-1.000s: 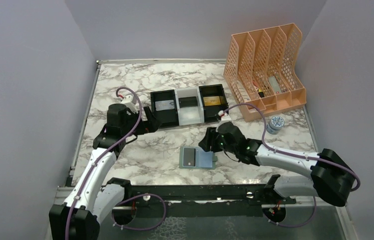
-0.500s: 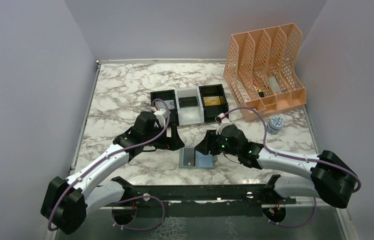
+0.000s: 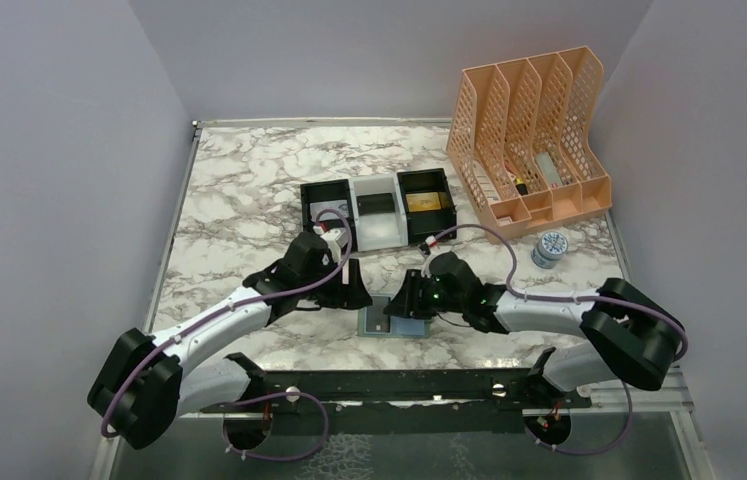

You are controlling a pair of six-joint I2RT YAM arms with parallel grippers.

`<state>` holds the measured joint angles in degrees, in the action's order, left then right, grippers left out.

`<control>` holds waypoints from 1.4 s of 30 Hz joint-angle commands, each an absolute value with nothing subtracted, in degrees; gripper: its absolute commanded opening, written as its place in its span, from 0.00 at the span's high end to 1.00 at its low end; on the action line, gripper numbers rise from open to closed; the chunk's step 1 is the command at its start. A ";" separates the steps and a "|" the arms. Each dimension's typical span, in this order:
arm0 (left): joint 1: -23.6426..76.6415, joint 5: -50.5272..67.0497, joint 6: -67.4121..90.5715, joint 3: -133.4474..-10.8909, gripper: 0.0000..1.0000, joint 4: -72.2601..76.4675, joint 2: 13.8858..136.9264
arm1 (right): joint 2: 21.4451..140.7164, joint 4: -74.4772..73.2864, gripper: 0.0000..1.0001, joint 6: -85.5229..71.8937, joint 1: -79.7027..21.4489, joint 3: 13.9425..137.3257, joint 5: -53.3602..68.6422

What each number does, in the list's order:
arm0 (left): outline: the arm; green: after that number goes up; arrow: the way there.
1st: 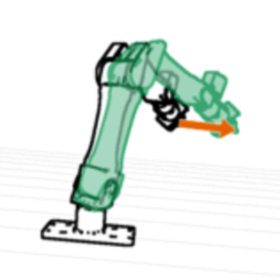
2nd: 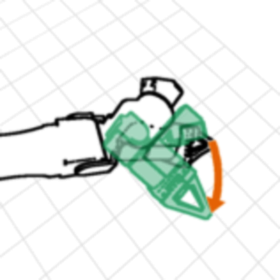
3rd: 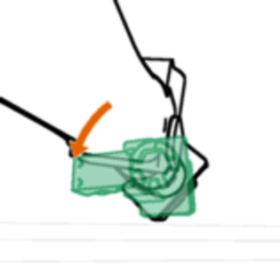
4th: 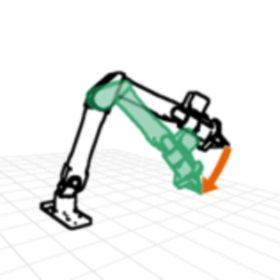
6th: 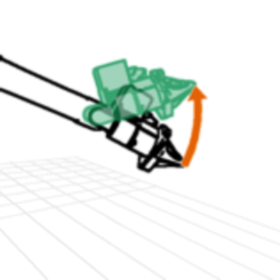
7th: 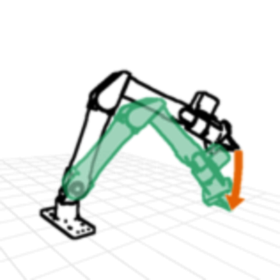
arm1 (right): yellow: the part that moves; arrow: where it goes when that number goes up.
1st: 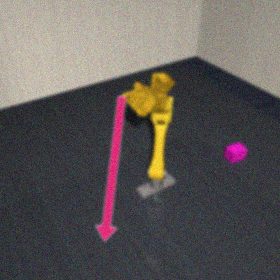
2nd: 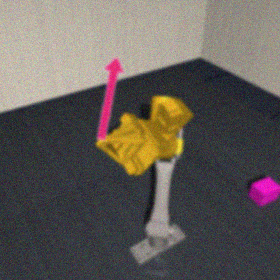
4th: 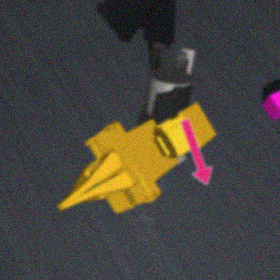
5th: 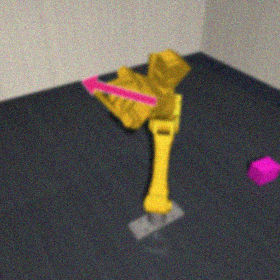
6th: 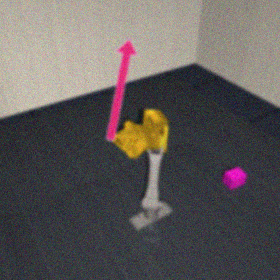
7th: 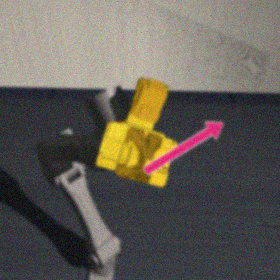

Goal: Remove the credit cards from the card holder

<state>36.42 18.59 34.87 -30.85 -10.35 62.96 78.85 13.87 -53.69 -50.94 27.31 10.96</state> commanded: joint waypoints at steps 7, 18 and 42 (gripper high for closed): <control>38.63 18.33 36.36 -30.91 0.38 -5.34 68.07 | 86.96 13.04 0.75 -56.12 -51.15 27.97 8.34; 41.74 18.06 36.53 -32.09 0.57 -3.12 74.47 | 87.30 12.58 0.82 -56.38 -51.15 27.07 5.63; 44.65 10.55 35.96 -34.08 0.87 -7.82 80.25 | 85.09 12.96 0.87 -56.59 -49.41 27.69 8.34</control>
